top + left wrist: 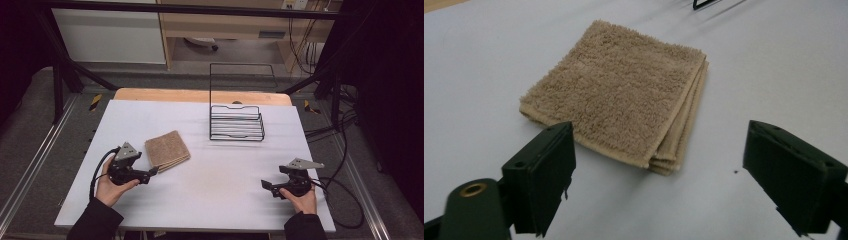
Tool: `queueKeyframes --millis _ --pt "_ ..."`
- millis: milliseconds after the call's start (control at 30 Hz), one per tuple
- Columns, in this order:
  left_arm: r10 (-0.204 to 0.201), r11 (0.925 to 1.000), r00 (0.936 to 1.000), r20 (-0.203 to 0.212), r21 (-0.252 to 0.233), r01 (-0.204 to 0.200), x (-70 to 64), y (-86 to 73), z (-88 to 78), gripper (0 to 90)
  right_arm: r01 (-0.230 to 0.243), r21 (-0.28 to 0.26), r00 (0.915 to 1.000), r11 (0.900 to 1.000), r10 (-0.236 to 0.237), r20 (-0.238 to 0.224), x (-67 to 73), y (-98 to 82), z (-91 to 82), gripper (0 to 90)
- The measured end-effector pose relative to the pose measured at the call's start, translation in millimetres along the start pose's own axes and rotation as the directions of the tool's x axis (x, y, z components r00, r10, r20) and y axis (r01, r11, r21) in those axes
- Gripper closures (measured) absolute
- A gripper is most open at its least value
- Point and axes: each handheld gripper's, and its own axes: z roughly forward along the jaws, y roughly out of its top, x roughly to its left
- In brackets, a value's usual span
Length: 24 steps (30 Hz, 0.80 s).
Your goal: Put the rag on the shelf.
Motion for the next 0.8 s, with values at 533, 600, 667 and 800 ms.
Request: queueKeyframes --millis 533,600,667,800 --pt "0.045 0.9914 0.9986 0.028 0.122 -0.048 -13.0 18.1 49.4 35.0 0.005 0.005 1.0 1.0 -0.005 0.008 -0.5 -0.1 0.1 0.5" --pt "0.059 0.9882 0.9981 0.021 0.141 -0.061 -13.2 17.3 54.0 37.7 0.005 0.005 1.0 1.0 -0.005 0.009 -0.5 -0.1 0.2 0.5" --pt "0.06 0.9869 0.998 0.018 0.149 -0.062 -12.8 16.4 58.1 41.3 0.006 0.004 0.9999 1.0 -0.006 0.008 -0.8 -0.1 0.3 0.5" --pt "0.058 0.9843 0.9981 0.019 0.166 -0.06 -11.1 14.6 64.8 47.8 0.009 0.003 0.9999 1.0 -0.009 0.008 -1.1 0.0 0.6 0.5"
